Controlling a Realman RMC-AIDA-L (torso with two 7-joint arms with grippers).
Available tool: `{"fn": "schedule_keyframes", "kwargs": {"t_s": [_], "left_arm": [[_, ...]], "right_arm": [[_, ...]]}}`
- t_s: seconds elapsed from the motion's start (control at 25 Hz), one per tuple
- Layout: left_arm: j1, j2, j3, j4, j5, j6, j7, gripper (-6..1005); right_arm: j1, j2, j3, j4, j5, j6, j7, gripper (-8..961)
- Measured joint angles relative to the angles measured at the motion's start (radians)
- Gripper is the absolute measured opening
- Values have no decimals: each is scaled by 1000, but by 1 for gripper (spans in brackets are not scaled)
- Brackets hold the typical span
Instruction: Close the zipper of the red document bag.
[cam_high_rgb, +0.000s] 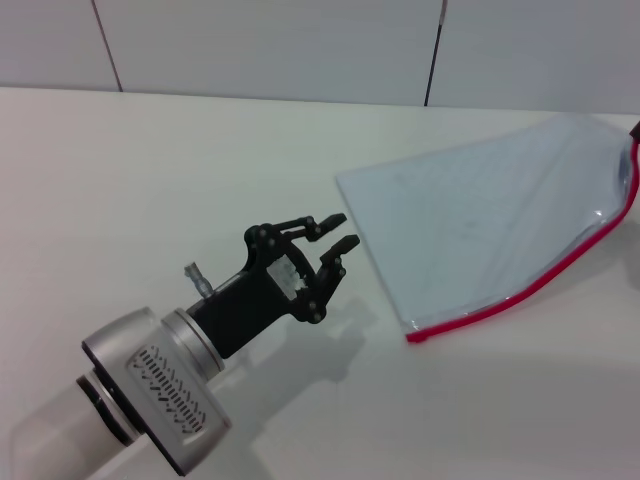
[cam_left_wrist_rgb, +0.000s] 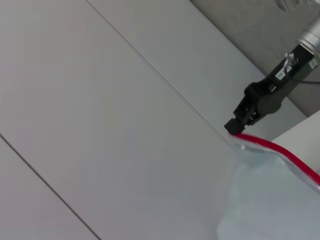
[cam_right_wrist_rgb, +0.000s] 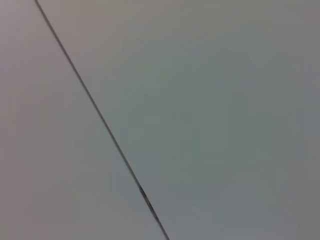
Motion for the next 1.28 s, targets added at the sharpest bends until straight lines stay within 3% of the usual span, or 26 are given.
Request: {"fn": "schedule_keyframes", "kwargs": {"t_s": [0.04,0.36,0.44,0.64,0.88,1.08,1.28], "left_arm": [[0,0,-1,1,-2,2,-1,141],[13,0,-25,25,-20,8,-7,390],[19,0,-42,27,-44,14,-10,389],[32,2,-55,69,-127,67,-105,393],[37,4,-56,134,-290,121,-365,406],[52,5,-65,153,-385,162,-458,603],[61,11,-66,158,-402,193,-491,770]], "right_arm": [[1,1,0,0,1,0,-15,23],[-5,6,11,13,10,-80,-124,380],[-7,7,16,22,11,-109,-168,478],[-28,11,110,126,12,-188,-465,579],[-75,15,257,303,13,-234,-904,700],[-98,22,340,419,54,-225,-1194,800],[-111,23,341,462,102,-221,-1252,814]]}}
